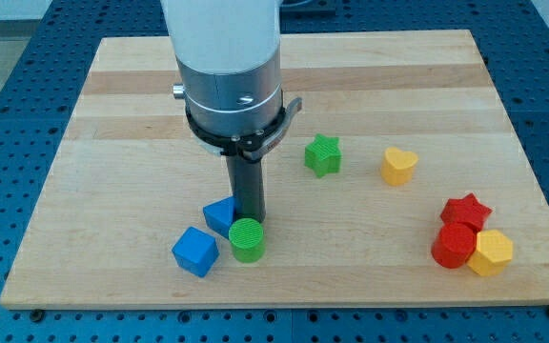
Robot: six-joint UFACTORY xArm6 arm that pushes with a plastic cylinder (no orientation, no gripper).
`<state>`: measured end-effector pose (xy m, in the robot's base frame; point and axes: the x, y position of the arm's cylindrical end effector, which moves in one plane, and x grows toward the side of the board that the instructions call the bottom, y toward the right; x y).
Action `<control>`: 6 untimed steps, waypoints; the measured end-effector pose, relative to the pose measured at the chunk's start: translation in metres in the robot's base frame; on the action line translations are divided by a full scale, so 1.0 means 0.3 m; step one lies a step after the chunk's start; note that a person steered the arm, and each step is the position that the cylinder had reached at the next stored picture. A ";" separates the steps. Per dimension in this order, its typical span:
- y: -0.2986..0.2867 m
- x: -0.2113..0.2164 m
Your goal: Nudge the green circle left a bit
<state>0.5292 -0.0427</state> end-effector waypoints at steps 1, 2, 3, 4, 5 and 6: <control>0.134 0.000; 0.297 0.026; 0.284 0.030; 0.207 0.030; 0.091 0.065; 0.114 0.062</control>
